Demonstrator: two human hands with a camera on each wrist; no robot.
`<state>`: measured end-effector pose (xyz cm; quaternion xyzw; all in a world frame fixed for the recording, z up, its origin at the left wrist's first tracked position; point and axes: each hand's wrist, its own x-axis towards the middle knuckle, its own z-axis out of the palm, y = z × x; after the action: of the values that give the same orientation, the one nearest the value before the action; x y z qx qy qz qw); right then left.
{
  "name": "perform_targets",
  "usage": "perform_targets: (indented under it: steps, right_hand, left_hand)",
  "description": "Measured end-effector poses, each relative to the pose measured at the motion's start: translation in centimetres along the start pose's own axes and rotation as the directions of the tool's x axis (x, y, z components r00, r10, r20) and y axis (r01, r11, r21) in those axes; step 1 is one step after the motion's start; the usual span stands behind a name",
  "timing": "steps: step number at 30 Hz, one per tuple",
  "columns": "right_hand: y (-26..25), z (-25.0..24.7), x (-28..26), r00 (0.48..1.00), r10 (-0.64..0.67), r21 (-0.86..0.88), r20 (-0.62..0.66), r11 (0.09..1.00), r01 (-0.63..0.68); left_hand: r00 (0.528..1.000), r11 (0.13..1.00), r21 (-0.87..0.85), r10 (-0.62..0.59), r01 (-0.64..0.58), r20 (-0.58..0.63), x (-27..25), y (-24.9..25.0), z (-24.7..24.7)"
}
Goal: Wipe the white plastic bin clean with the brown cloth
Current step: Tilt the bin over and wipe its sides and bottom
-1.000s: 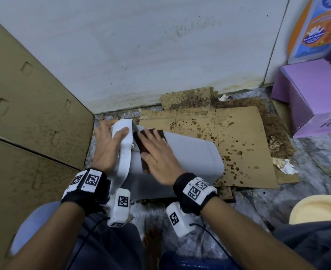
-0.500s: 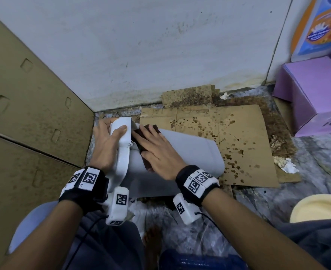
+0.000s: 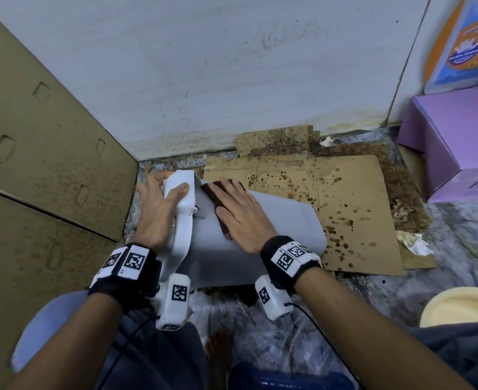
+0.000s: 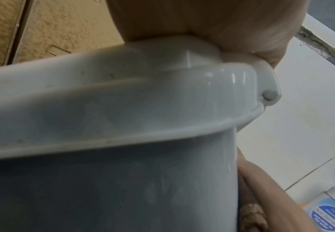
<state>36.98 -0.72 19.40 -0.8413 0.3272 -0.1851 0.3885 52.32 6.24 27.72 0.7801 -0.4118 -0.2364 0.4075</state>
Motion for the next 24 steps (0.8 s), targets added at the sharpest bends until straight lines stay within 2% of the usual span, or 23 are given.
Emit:
perform_targets:
  steps: [5, 10, 13, 17, 20, 24]
  right_hand:
    - [-0.5, -0.5, 1.5, 0.993, 0.087, 0.002, 0.082, 0.996, -0.087]
    - [-1.7, -0.2, 2.6, 0.990, 0.002, 0.022, 0.141, 1.000, -0.005]
    - [-1.9, -0.5, 3.3, 0.991, -0.023, 0.042, 0.131, 0.999, 0.018]
    - [0.4, -0.6, 2.7, 0.996, -0.054, 0.026, 0.073, 0.998, 0.052]
    - [2.3, -0.8, 1.4, 0.999, -0.002, 0.001, 0.036, 1.000, 0.002]
    - [5.8, -0.8, -0.4, 0.990, 0.137, -0.006, 0.013, 0.991, -0.137]
  left_hand:
    - [1.000, 1.000, -0.004, 0.024, -0.024, 0.005, -0.9, -0.8, -0.4]
    - [1.000, 1.000, 0.007, 0.019, -0.019, -0.004, -1.4, -1.0, -0.9]
    - [1.000, 1.000, 0.005, 0.009, -0.009, 0.008, -1.2, -0.7, -0.6]
    - [1.000, 1.000, 0.023, -0.011, 0.010, 0.025, -0.9, 0.0, -0.1]
    - [0.999, 1.000, 0.001, -0.018, 0.018, 0.029, -0.7, 0.2, -0.3]
    - [0.999, 0.999, -0.039, -0.018, 0.019, 0.030, -0.4, 0.3, -0.9]
